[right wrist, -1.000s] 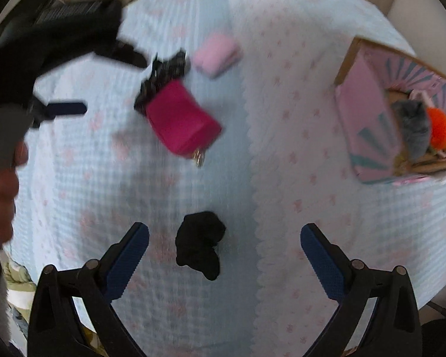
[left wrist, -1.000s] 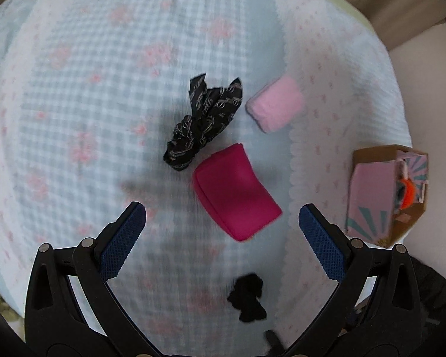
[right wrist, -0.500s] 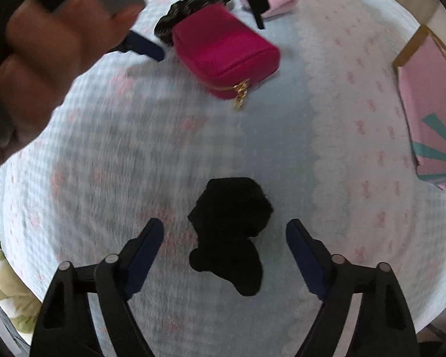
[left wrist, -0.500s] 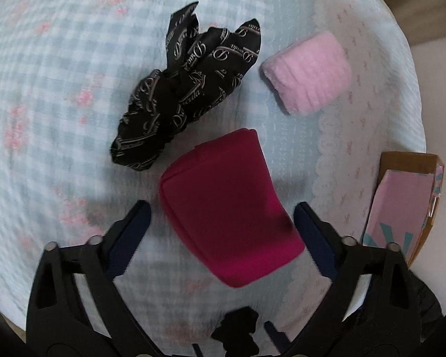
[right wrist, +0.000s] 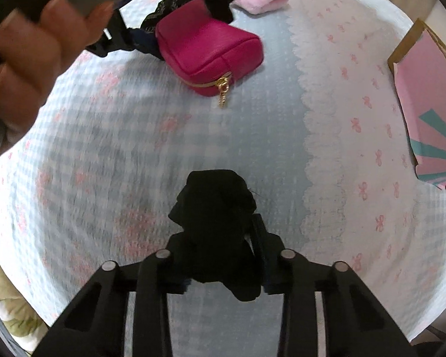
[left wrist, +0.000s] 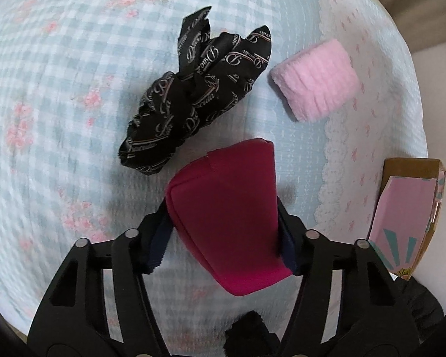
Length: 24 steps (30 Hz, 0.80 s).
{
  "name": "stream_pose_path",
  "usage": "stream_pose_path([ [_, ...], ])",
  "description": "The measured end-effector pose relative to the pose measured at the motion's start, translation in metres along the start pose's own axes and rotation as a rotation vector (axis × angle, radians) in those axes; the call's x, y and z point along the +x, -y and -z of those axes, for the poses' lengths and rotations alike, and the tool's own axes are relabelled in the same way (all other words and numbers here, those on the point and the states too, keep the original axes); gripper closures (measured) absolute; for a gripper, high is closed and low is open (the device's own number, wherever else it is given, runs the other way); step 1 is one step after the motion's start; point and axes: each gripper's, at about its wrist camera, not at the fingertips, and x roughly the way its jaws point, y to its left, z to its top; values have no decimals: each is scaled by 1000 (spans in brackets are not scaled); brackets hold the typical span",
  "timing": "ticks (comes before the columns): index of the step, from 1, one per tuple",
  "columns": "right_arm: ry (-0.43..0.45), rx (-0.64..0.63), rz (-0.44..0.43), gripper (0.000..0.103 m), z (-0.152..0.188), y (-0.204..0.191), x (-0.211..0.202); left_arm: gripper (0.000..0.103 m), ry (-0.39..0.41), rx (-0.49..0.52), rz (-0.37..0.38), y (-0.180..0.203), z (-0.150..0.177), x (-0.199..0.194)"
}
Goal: Organize soft objects
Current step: 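Grasp the pink pouch with the left tool while the right tool grasps the black sock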
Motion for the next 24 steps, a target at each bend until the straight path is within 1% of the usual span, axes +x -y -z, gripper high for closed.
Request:
stream_pose_path([
  [6,20,9,-5,76,3,7,-8,53,29,16,-4,-2,5,-11],
  [8,31,12,-5,76,4,17,-21,54,33,25,-5,-1,6,-16],
  [12,55,23,1,76,5,21,-32,55,58,29,8,2,11,-29],
  [16,78,51,2,76,6,33,-50,56,93,50,17,2,16,-53],
  [18,103,60,10,76,5,40,-65,56,117,68,21,3,21,-68],
  [19,111,62,15,76,-2,35,-67,56,134,80,21,6,24,-79],
  [24,184,71,42,76,-9,53,-116,56,206,108,31,17,36,-128],
])
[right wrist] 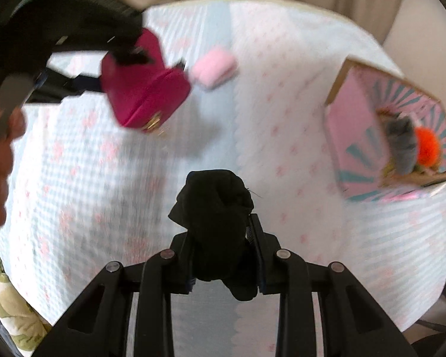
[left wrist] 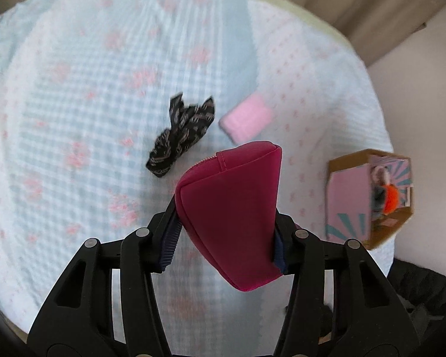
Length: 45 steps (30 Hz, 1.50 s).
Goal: Organize soft objects
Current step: 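Grasp the pink pouch with the left tool while the right tool grasps the black sock, then carry the pink pouch and black sock into the cardboard box and release both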
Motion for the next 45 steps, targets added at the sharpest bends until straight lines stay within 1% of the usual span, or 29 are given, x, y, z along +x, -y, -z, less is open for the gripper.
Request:
stream_pose_path([
  [5,79,12,21,76,-21,18,-51,56,68,17,-8,20,7,-56],
  [8,130,20,17,76,-35,28,-88,56,117,30,-9,31,13,-91],
  [9,158,15,12,76,-41,31,-105,56,136,38,-10,34,16,-106],
  [15,275,-36,-13,76,-70,38,-174,56,259,81,-24,59,34,-187],
  [20,360,-36,-41,76,-86,56,-226,56,359,117,-46,85,54,-240],
  [23,403,-34,-51,76,-87,64,-248,56,413,139,-68,102,68,-263],
  [26,440,-43,-59,76,-87,73,-264,56,450,141,-82,116,82,-275],
  [29,462,-43,-72,76,-88,86,-275,56,467,131,-86,129,89,-281],
  [34,481,-39,-80,76,-91,111,-282,56,475,120,-95,153,95,-278],
  [40,480,-8,-56,76,-97,167,-281,56,480,117,-88,194,95,-263],
  [45,435,20,-12,76,-102,224,-265,56,442,125,-60,243,90,-227],
])
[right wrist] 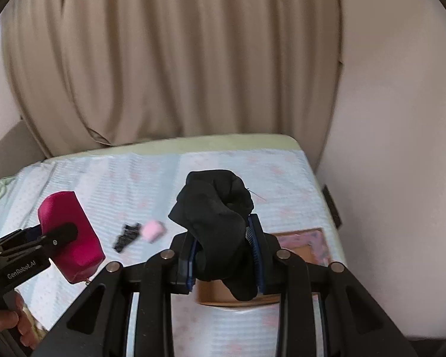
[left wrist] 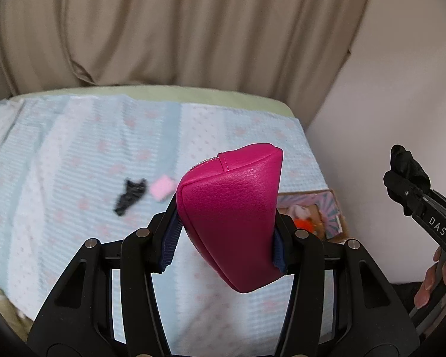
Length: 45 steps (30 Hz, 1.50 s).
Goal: Organize soft objects
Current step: 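Carry the pink pouch and black sock into the cardboard box and release both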
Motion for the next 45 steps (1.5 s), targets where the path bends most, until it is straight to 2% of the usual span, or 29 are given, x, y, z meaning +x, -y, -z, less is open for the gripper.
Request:
stream_pose_path([
  [6,-95,21,32,76,11,64,37,56,-90,13,35,60,13,60],
  [12,-223,44,25,76,38,106,90,56,-211,23,40,103,36,137],
  [21,-357,82,7,76,58,149,184,55,-362,70,3,128,51,245],
  [26,-419,111,-3,76,67,169,219,55,-474,113,0,133,55,304],
  [30,-486,125,-32,76,77,175,250,55,-528,139,-4,133,63,329],
  [34,-531,142,-43,76,80,178,267,55,-547,153,-19,129,66,336],
  [35,-536,149,-43,76,79,179,270,52,-549,162,-20,130,65,337],
  [36,-539,158,-46,75,79,179,273,44,-550,176,-19,131,65,337],
  [37,-544,163,-51,70,79,180,275,34,-550,203,-20,133,64,337],
  [38,-549,169,-59,61,79,180,278,7,-552,221,-17,135,64,337],
  [39,-547,174,-74,35,79,179,280,1,-555,240,-15,137,64,336],
  [40,-545,171,-81,7,78,179,281,0,-556,248,-17,137,65,334],
  [41,-542,161,-88,0,77,177,282,0,-552,254,-16,138,66,332],
  [45,-526,159,-103,0,78,174,282,0,-541,258,-11,136,70,323],
])
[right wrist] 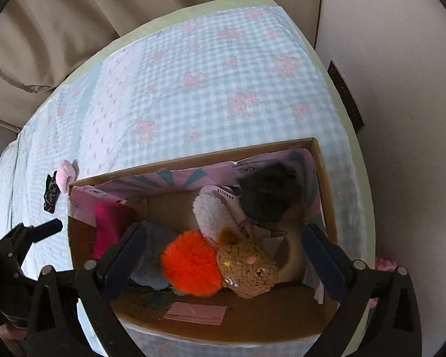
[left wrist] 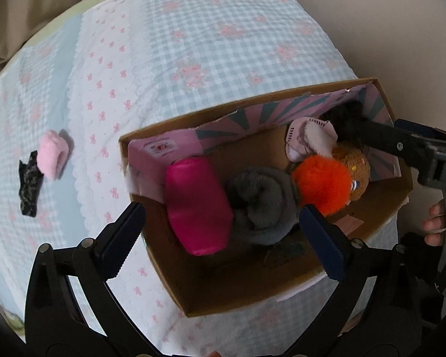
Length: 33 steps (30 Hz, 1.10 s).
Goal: Organize soft objects
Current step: 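Carry the pink pouch and black sock into the cardboard box and release both, then withdraw both tools from the box toward the scrunchie and pink hair tie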
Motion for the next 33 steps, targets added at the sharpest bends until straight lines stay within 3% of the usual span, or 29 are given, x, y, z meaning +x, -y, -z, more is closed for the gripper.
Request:
stream_pose_path([
  [7,25,19,-13,0,3,-1,-9,0,3,-29,-3,-4,7,-10],
  [16,48,15,-1,0,7,-12,-41,0,62,-48,1,-4,16,-44],
  [25,141,-43,68,0,25,-44,-114,0,208,-86,17,-19,41,-124],
  [33,275,-118,67,0,55,-101,-195,0,378,-140,-46,-53,79,-220],
])
